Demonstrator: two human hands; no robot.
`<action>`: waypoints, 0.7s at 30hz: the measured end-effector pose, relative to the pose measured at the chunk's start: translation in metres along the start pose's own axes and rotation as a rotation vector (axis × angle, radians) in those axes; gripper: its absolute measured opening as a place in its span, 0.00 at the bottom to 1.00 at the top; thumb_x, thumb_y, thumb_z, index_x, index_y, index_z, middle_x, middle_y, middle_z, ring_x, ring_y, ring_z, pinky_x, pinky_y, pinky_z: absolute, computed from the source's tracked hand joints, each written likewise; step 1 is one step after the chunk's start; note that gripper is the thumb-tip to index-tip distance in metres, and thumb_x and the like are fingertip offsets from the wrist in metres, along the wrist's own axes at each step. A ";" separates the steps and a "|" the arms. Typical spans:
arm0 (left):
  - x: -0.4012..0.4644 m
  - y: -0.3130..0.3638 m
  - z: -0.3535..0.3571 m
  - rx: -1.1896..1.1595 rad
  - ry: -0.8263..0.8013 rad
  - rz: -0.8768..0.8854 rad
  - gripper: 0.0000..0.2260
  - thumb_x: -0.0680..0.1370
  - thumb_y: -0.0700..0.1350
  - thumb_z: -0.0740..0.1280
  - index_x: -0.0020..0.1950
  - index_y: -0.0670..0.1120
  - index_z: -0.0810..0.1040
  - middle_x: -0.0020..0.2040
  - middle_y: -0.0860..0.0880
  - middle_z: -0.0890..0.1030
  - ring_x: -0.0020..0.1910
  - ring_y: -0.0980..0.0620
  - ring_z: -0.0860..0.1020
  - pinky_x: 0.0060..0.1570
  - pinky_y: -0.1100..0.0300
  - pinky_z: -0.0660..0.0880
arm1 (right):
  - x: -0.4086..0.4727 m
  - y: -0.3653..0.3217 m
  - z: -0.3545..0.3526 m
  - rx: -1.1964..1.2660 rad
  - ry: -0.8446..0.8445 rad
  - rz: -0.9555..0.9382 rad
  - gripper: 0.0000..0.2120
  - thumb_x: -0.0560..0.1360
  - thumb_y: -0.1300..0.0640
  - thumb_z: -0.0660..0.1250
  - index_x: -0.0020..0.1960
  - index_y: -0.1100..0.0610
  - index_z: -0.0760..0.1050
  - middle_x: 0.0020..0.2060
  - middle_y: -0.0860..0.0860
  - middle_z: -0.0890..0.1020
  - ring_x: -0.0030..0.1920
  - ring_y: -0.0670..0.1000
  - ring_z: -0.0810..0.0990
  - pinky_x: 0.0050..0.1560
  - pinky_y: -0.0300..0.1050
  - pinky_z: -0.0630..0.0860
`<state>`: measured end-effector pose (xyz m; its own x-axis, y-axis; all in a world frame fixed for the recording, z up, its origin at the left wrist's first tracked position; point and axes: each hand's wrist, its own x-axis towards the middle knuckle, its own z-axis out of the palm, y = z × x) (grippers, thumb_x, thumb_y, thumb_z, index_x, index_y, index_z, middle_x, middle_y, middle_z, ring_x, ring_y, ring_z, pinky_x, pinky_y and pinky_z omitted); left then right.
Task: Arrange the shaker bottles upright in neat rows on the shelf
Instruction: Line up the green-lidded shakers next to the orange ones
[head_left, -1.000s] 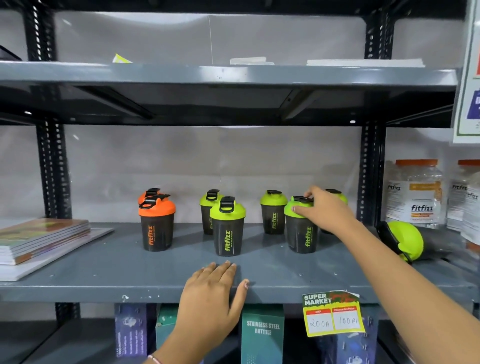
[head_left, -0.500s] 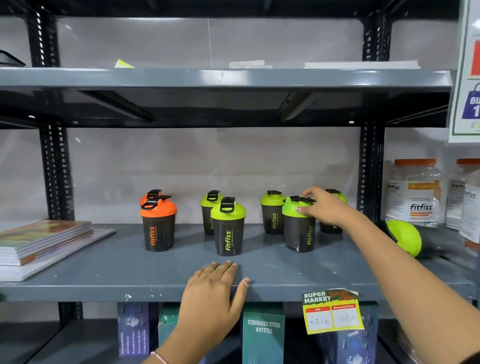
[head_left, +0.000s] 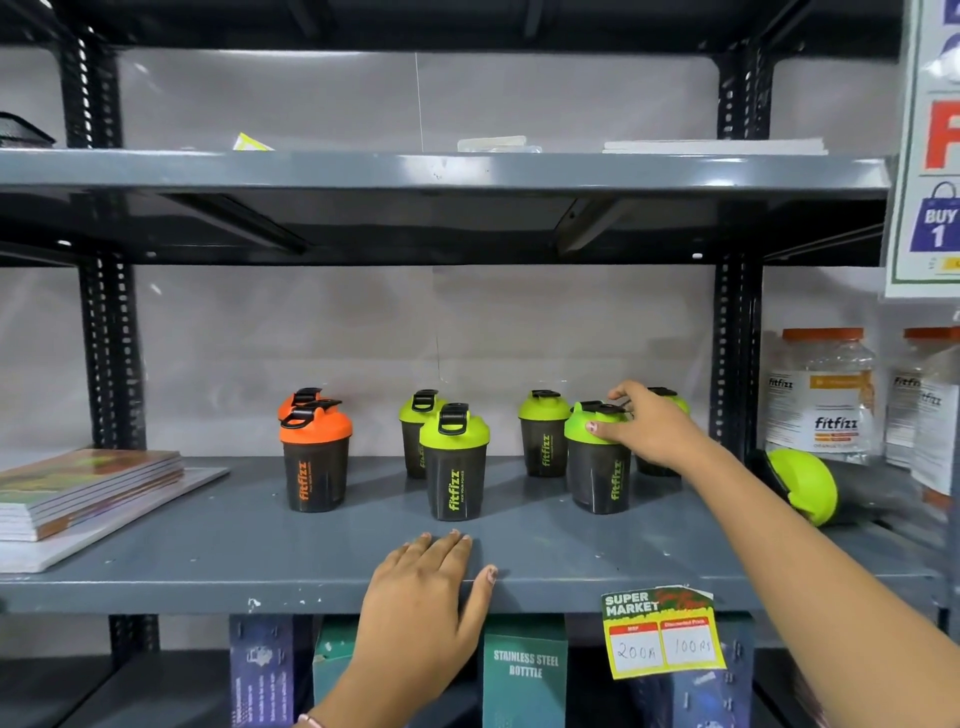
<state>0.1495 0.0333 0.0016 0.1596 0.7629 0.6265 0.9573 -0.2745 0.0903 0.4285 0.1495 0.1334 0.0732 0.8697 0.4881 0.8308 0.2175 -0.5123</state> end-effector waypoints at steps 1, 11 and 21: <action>0.000 0.000 0.000 -0.002 0.006 0.001 0.26 0.78 0.63 0.50 0.61 0.50 0.79 0.59 0.52 0.82 0.60 0.49 0.78 0.60 0.52 0.72 | -0.003 0.000 0.000 0.002 0.004 0.010 0.31 0.70 0.39 0.72 0.67 0.51 0.69 0.66 0.54 0.77 0.62 0.55 0.76 0.57 0.48 0.74; 0.005 0.001 0.003 0.012 -0.053 0.002 0.29 0.77 0.64 0.46 0.69 0.52 0.71 0.69 0.55 0.73 0.69 0.51 0.69 0.68 0.54 0.63 | -0.077 0.034 0.007 -0.202 0.856 0.320 0.34 0.65 0.51 0.76 0.67 0.55 0.65 0.72 0.62 0.65 0.69 0.66 0.66 0.59 0.67 0.70; 0.029 0.089 0.018 -0.218 -0.111 0.145 0.26 0.79 0.61 0.51 0.72 0.50 0.65 0.75 0.54 0.64 0.74 0.51 0.57 0.71 0.55 0.56 | -0.075 0.083 -0.005 -0.367 0.574 0.558 0.28 0.69 0.50 0.76 0.65 0.51 0.70 0.67 0.61 0.64 0.64 0.65 0.66 0.56 0.62 0.73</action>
<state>0.2441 0.0416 0.0138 0.3282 0.7628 0.5571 0.8501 -0.4957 0.1779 0.4947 0.1001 0.0580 0.7052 0.4283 0.5650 0.7089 -0.4142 -0.5709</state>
